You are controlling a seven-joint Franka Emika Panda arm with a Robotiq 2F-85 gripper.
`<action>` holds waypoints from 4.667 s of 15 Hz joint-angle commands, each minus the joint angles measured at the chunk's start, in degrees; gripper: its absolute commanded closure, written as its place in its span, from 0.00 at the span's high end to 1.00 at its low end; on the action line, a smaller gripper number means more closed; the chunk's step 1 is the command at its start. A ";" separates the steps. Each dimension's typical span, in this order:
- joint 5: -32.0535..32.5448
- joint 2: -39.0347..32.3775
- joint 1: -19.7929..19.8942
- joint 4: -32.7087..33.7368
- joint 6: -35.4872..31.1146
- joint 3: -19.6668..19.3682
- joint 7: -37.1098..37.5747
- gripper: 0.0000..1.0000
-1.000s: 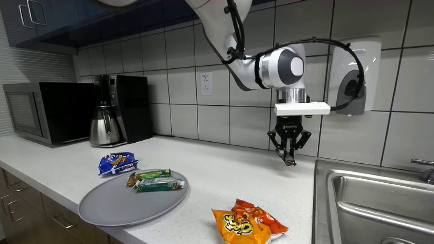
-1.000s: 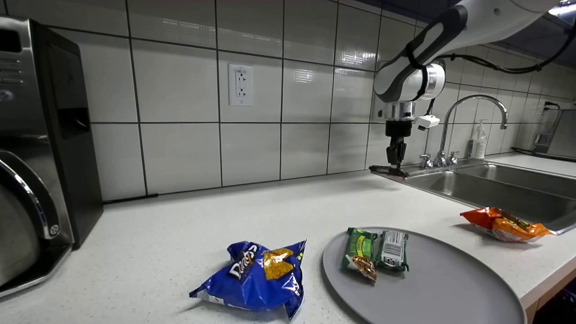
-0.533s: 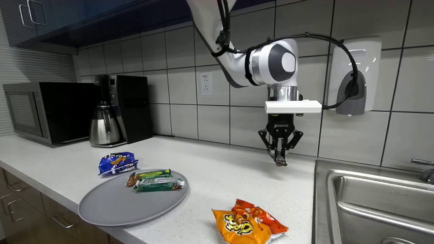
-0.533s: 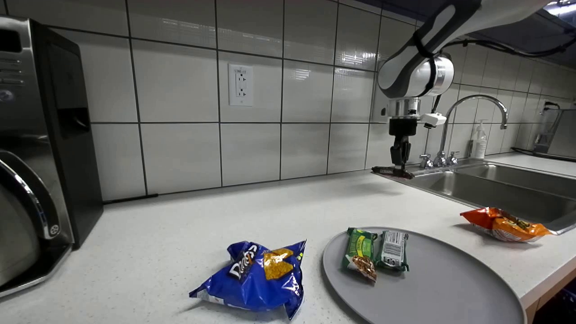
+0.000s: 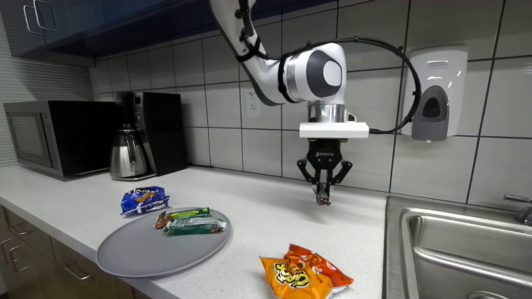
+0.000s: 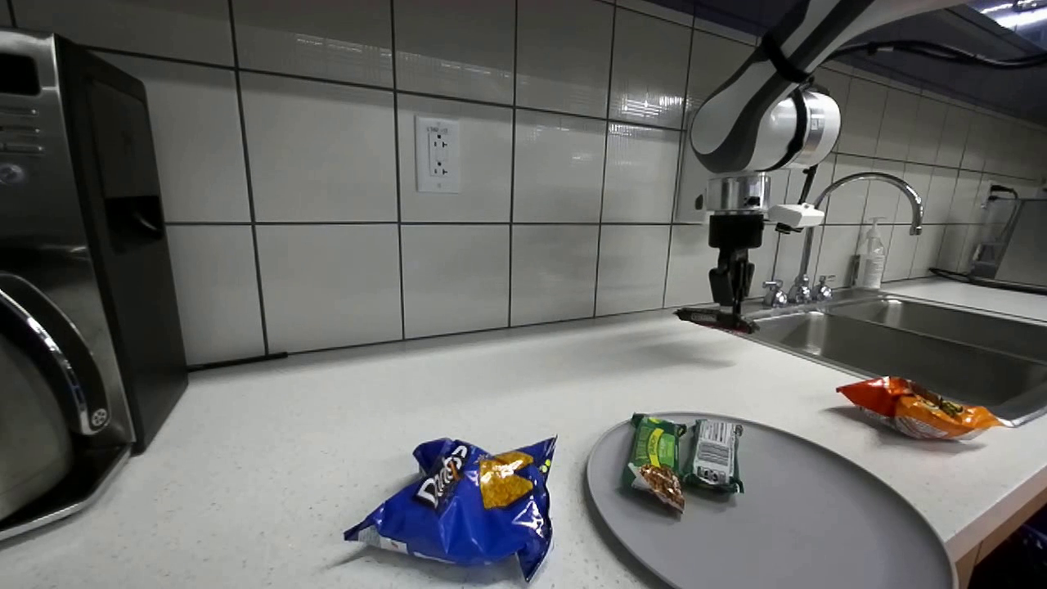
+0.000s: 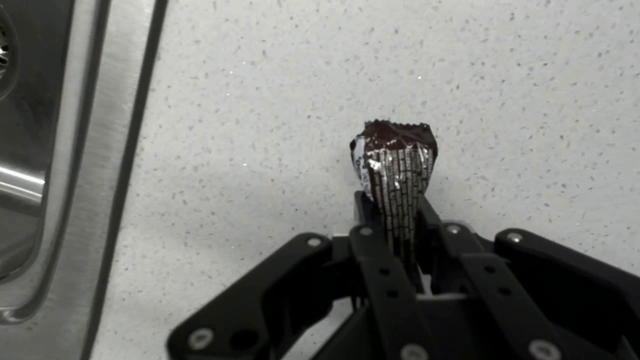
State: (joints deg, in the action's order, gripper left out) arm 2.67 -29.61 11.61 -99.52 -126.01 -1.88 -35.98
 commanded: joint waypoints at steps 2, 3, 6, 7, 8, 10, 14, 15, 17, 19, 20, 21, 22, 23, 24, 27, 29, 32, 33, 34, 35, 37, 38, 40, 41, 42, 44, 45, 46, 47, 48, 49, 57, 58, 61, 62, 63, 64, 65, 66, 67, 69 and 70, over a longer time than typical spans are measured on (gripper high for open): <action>0.27 6.52 -1.23 -8.30 -2.83 0.27 4.80 0.05; 0.39 7.26 -1.42 -9.29 -3.16 0.21 5.31 0.05; 0.39 9.24 -1.38 -12.01 -3.91 0.05 5.94 0.05; 0.35 10.10 -1.26 -13.00 -4.09 -0.05 5.90 0.05; 0.63 10.78 -1.30 -13.76 -4.28 -0.25 5.93 0.05; 0.97 12.33 -1.27 -15.50 -5.01 -0.63 5.67 0.05; 1.03 15.45 -1.14 -19.05 -6.09 -1.35 5.13 0.05; 1.11 16.20 -1.15 -20.03 -6.32 -1.54 5.01 0.05; 1.00 17.48 -1.11 -21.73 -6.50 -1.84 4.64 0.05; 0.71 18.66 -1.08 -23.39 -6.64 -2.04 4.15 0.05; 0.63 19.26 -1.11 -24.29 -6.85 -2.10 3.95 0.05; 0.64 19.93 -1.19 -25.16 -7.02 -2.16 3.88 0.05; 0.61 20.46 -1.26 -25.97 -7.26 -2.19 3.88 0.05; 0.59 21.04 -1.33 -26.70 -7.42 -2.24 4.02 0.05; 0.95 21.55 -1.51 -27.35 -7.77 -2.40 4.67 0.05; 1.17 23.14 -1.92 -29.40 -8.78 -2.59 6.27 0.05; 1.42 24.00 -2.31 -30.58 -9.63 -2.68 8.28 0.05; 2.49 24.72 -3.28 -32.18 -11.42 -2.75 14.47 0.05; 2.88 24.84 -3.65 -32.56 -11.81 -2.73 16.73 0.05; 3.57 24.87 -4.14 -32.96 -12.40 -2.72 19.35 0.05; 4.33 24.80 -4.68 -33.23 -12.83 -2.67 22.10 0.05; 6.09 24.51 -5.87 -33.68 -13.34 -2.62 27.79 0.05; 7.14 24.36 -6.51 -33.77 -13.40 -2.61 30.82 0.05; 9.20 24.06 -7.70 -33.88 -13.21 -2.63 36.56 0.05; 10.24 23.97 -8.24 -33.91 -12.94 -2.65 39.36 0.05; 11.02 23.99 -8.71 -34.09 -12.91 -2.65 41.80 0.05; 13.10 24.02 -9.64 -34.65 -13.45 -2.70 46.81 0.05; 13.77 24.00 -10.05 -34.95 -13.64 -2.61 48.82 0.05; 14.41 24.01 -10.43 -35.22 -13.79 -2.53 50.81 0.05; 14.89 24.06 -10.81 -35.56 -13.94 -2.45 52.49 0.05; 15.52 24.11 -11.21 -35.87 -14.05 -2.43 54.25 0.05; 15.92 24.18 -11.53 -36.14 -14.11 -2.40 55.62 0.05; 18.02 24.23 -13.61 -36.70 -13.93 -2.10 63.38 0.05; 18.25 24.21 -13.92 -36.72 -14.01 -2.02 64.20 0.05; 18.92 24.41 -14.69 -37.19 -14.36 -1.83 66.61 0.05; 19.21 24.52 -14.96 -37.51 -14.37 -1.80 67.49 0.05; 19.28 24.64 -15.23 -37.82 -14.38 -1.74 68.32 0.05; 19.32 24.82 -15.52 -38.04 -14.11 -1.65 69.20 0.05; 19.34 25.01 -15.76 -38.23 -13.79 -1.56 70.04 0.05; 19.26 25.39 -16.04 -38.50 -13.39 -1.41 70.91 0.05; 18.82 25.70 -16.19 -38.79 -13.26 -1.24 71.31 0.05; 18.89 26.76 -16.52 -39.41 -12.75 -1.03 72.32 0.05; 19.01 27.35 -16.56 -39.76 -12.54 -0.88 72.55 0.05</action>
State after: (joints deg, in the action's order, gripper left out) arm 20.16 -6.27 -4.77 -136.77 -139.60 -3.46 33.76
